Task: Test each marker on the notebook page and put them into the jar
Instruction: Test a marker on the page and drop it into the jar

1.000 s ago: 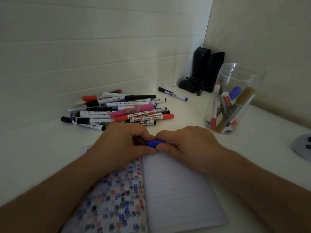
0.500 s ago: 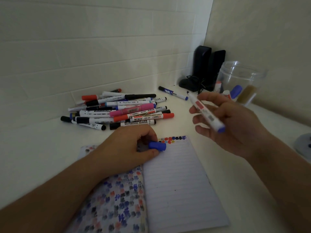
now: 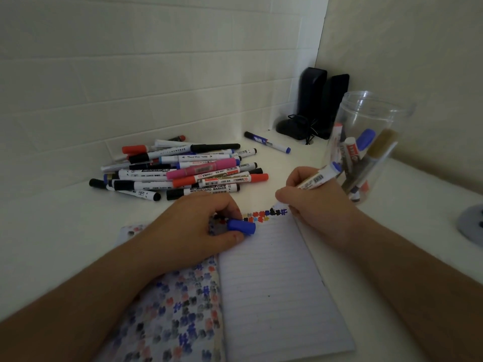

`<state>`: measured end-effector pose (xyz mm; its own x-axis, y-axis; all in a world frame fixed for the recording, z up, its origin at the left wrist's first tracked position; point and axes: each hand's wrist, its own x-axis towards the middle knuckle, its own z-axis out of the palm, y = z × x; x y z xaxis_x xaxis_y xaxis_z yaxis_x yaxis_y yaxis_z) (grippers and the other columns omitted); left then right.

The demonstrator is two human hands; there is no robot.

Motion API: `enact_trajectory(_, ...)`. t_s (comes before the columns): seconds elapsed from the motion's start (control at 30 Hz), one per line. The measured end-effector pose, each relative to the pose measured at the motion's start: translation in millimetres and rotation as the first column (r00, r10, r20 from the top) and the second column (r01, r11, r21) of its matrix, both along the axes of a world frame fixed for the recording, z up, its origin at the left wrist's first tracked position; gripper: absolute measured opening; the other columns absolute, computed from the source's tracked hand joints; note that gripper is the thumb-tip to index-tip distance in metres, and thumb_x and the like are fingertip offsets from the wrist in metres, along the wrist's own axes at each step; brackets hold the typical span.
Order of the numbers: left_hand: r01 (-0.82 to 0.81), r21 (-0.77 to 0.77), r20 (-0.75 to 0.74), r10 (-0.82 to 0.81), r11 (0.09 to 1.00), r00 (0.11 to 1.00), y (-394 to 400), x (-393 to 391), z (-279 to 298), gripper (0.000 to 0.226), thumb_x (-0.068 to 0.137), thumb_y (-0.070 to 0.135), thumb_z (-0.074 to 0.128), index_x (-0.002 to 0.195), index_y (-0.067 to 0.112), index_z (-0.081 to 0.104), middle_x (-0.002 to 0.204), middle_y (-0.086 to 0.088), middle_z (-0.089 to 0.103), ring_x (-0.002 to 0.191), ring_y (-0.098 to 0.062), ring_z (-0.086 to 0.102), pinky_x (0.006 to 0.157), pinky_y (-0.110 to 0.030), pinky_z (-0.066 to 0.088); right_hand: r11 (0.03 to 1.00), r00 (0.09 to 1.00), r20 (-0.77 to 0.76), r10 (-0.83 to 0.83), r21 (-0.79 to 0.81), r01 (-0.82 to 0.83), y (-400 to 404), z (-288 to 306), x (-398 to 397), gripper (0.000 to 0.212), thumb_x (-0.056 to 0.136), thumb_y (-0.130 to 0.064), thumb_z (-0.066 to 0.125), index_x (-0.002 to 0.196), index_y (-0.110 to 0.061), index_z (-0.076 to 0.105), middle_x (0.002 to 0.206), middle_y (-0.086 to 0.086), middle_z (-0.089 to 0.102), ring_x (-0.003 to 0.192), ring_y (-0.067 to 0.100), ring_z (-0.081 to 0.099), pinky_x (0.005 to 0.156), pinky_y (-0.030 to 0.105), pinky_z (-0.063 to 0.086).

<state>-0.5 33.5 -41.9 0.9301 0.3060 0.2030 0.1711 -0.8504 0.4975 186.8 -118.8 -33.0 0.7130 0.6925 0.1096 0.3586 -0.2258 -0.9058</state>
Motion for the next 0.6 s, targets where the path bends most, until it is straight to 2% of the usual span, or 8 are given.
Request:
enact_trajectory(0.13, -0.004, -0.005, -0.001, 0.004, 1.000, 1.000, 0.5, 0.1, -1.3, 0.024, 0.083, 0.047, 0.075, 0.103, 0.041, 0.064, 0.102, 0.027, 0.063, 0.099, 0.007, 0.056, 0.086, -0.021, 0.050, 0.992, 0.987, 0.143, -0.073, -0.094, 0.087, 3.6, -2.6, 0.9, 0.028, 0.082, -0.019, 0.077, 0.070, -0.016, 0.052, 0.064, 0.002, 0.058, 0.061, 0.011, 0.056, 0.057, 0.024, 0.049)
enact_trajectory(0.3, 0.004, -0.006, -0.002, -0.004, 1.000, 1.000, 0.6, 0.7, -1.3, 0.023, 0.083, 0.047, 0.074, 0.103, 0.041, 0.063, 0.102, 0.026, 0.064, 0.099, 0.005, 0.057, 0.086, -0.022, 0.050, 0.988, 0.988, 0.132, -0.079, -0.118, 0.095, 4.2, -3.9, 1.3, 0.030, 0.083, -0.019, 0.074, 0.069, -0.016, 0.048, 0.064, 0.005, 0.055, 0.058, 0.014, 0.050, 0.047, 0.016, 0.042)
enact_trajectory(0.5, 0.002, -0.006, 0.004, -0.002, 1.000, 1.000, 0.3, 0.3, -1.0, 0.023, 0.083, 0.046, 0.075, 0.103, 0.040, 0.064, 0.102, 0.025, 0.064, 0.099, 0.004, 0.057, 0.087, -0.025, 0.051, 0.987, 0.987, 0.149, -0.058, -0.137, 0.079, 5.8, -5.4, 2.8, 0.029, 0.082, -0.021, 0.076, 0.071, -0.016, 0.049, 0.064, 0.003, 0.055, 0.056, 0.011, 0.050, 0.049, 0.017, 0.043)
enact_trajectory(0.6, 0.005, -0.001, 0.005, -0.005, 1.000, 1.000, -0.3, 0.4, -0.7, 0.023, 0.083, 0.046, 0.074, 0.103, 0.040, 0.064, 0.101, 0.026, 0.064, 0.099, 0.005, 0.057, 0.087, -0.022, 0.051, 0.989, 0.985, 0.163, -0.046, -0.132, 0.068, 5.6, -6.9, 2.4, 0.031, 0.080, -0.020, 0.076, 0.068, -0.016, 0.048, 0.057, -0.002, 0.048, 0.048, 0.005, 0.043, 0.043, 0.012, 0.038)
